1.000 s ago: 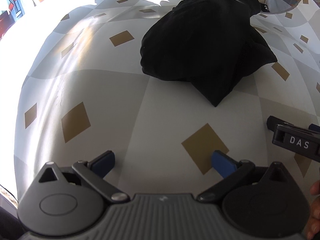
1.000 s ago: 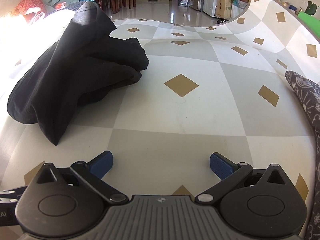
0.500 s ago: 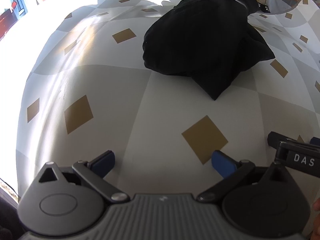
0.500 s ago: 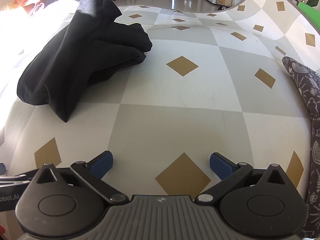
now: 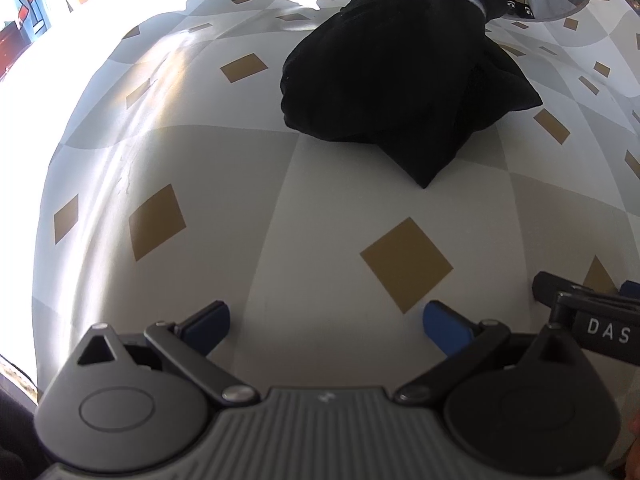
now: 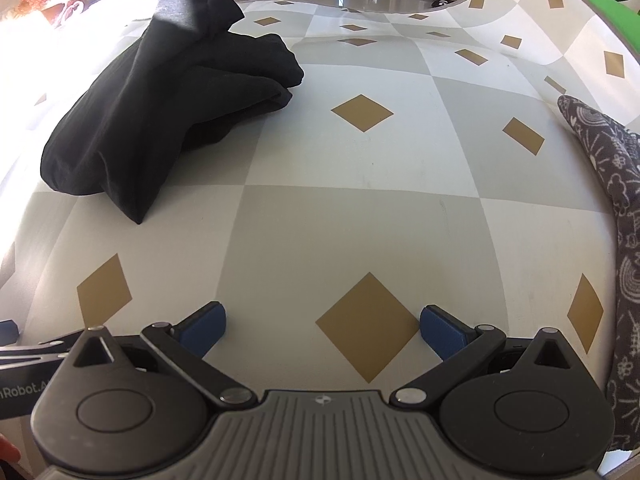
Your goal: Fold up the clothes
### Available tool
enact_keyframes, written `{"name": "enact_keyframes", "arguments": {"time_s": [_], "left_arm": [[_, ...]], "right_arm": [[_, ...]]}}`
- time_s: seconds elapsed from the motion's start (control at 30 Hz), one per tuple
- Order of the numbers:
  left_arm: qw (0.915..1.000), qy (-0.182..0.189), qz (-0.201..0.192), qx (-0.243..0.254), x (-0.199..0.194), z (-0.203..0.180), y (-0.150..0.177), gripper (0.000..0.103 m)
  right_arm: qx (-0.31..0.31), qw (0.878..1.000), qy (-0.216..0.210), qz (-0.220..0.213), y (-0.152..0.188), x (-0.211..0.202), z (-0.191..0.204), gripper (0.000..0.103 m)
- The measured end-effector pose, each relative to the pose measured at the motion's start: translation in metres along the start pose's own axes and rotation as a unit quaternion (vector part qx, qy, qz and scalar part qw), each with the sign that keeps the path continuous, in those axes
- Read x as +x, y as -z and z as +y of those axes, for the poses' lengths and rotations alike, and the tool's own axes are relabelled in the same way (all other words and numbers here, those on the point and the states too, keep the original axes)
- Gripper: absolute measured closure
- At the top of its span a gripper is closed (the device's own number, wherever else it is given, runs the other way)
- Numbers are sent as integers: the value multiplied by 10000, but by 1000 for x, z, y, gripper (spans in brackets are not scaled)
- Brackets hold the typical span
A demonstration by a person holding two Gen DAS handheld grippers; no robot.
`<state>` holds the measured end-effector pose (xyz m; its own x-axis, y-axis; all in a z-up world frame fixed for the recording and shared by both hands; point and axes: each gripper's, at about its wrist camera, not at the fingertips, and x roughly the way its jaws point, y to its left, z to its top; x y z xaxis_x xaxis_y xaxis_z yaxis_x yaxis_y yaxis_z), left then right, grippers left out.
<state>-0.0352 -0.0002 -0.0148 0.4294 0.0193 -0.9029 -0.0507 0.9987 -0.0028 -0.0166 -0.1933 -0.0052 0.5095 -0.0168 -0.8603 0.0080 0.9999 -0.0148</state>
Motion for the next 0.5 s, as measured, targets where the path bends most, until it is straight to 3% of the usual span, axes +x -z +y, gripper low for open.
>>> {"name": "enact_keyframes", "arguments": {"time_s": [0.5], "left_arm": [[9999, -90, 46, -34, -2, -3, 5, 0]], "right_arm": [[238, 9992, 24, 328, 5, -6, -2, 0]]}}
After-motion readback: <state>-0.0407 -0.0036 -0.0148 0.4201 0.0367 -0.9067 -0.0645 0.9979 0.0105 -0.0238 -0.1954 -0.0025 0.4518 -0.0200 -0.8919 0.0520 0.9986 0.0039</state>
